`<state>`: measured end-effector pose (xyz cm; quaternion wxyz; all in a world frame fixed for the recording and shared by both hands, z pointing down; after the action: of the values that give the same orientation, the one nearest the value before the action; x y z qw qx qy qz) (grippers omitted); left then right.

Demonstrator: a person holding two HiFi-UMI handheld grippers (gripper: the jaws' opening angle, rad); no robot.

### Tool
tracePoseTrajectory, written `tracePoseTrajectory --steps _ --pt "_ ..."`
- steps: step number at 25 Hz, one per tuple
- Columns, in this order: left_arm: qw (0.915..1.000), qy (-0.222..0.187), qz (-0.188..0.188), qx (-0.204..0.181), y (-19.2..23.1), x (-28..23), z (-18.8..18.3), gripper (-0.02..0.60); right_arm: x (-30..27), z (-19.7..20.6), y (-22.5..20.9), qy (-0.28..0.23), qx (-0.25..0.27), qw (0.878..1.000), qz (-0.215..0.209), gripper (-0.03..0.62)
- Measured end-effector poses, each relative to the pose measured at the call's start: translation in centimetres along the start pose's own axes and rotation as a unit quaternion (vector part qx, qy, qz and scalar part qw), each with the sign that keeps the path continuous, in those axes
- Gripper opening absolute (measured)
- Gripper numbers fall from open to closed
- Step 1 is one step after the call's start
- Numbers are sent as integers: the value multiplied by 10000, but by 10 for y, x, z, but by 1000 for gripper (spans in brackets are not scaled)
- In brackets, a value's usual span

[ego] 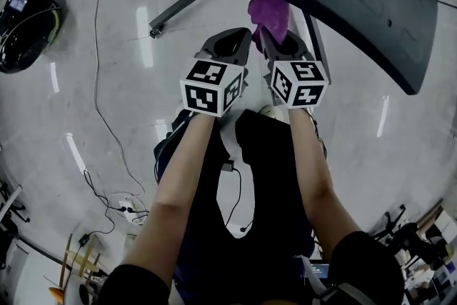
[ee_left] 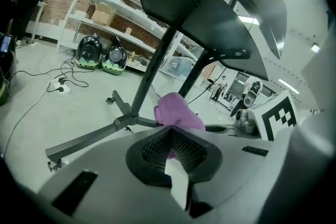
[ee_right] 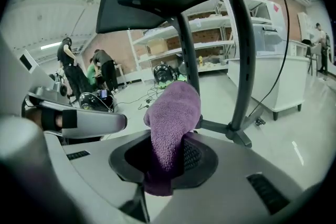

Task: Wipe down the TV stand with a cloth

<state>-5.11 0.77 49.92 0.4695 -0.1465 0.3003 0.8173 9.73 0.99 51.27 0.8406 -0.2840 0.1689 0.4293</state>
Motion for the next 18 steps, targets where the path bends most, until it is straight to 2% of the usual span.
tracePoseTrajectory --steps 3,5,8,11,15,18 --pt "9999 29 23 -155 10 -26 7 6 -32 11 -17 91 97 9998 -164 89" --pt "9999 108 118 -7 20 -45 3 6 -55 8 -28 157 116 9993 -323 89" --pt "9992 4 283 271 29 -72 -6 6 -76 -4 -47 1 76 9997 -241 89" --pt "9993 -159 263 203 43 -95 -14 6 -94 -20 -63 -194 121 9996 -136 89" --pt "9987 -485 122 -89 59 -124 -23 6 -113 -34 -87 -261 686 9973 37 89" --pt "9966 -817 135 24 73 -133 -32 6 -119 -46 -87 -349 1095 9934 2 89"
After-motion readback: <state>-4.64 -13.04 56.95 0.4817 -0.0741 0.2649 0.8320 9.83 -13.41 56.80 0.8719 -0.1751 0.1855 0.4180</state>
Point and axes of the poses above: the fingertips, and each gripper's own axes: x backward along the fingers, y to its left, z out of its underside, the point moved 9 cm from there along x, backward along the fingers, and after that the axes turned 13 degrees about -z, right-handed, at the moved point
